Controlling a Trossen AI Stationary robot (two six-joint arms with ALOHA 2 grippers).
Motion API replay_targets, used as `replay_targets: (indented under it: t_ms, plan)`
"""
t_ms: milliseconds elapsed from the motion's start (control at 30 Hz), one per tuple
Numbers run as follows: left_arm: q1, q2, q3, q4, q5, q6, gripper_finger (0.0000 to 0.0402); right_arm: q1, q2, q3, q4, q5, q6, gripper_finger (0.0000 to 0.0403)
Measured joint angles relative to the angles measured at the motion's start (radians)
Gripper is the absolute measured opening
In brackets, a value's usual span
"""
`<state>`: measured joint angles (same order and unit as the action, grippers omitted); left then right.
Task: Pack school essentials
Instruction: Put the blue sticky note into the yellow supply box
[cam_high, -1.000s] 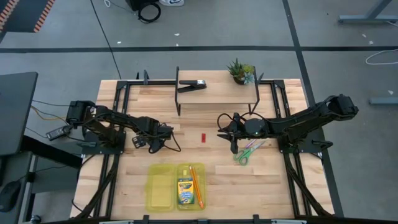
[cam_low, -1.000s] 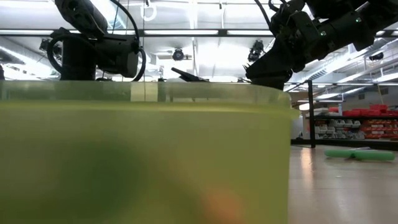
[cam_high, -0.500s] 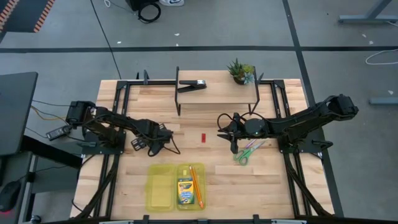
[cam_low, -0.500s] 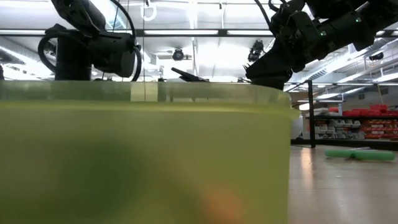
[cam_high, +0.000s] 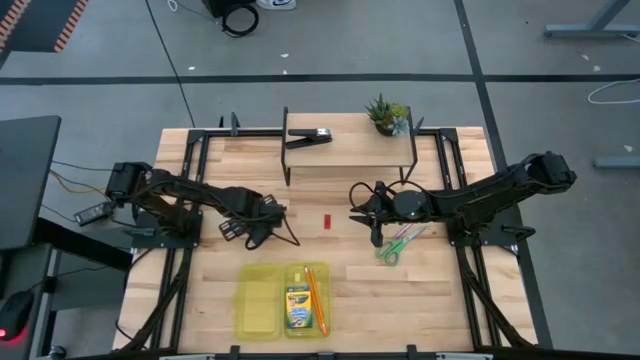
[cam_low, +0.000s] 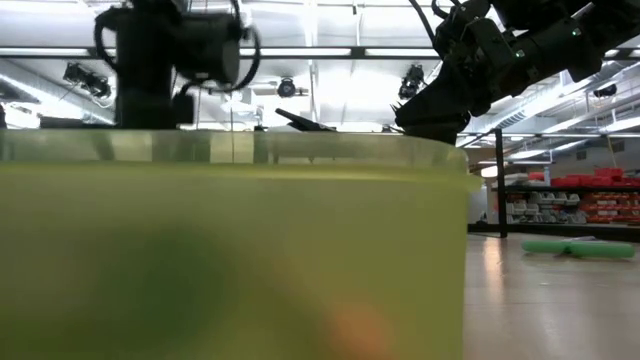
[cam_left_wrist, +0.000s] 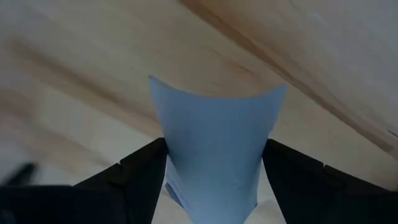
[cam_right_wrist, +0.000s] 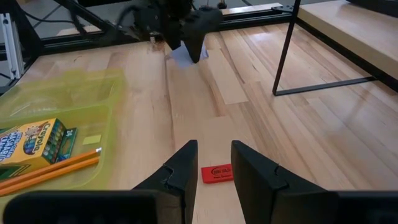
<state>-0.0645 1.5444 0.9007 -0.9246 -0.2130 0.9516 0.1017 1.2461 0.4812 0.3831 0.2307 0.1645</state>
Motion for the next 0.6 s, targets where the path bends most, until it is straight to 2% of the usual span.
replay_targets:
  t_ms: [367,600]
  plan:
    - [-0.140,-0.002,0.182,0.028,-0.003,0.003,0.0268,0.000,0.000,0.000,-0.022,0.027,0.012,0.0103]
    - [-0.275,0.000,0.210,0.229,-0.003,0.056,0.0268,0.000,0.000,0.000,-0.026,0.027,0.027,0.0103]
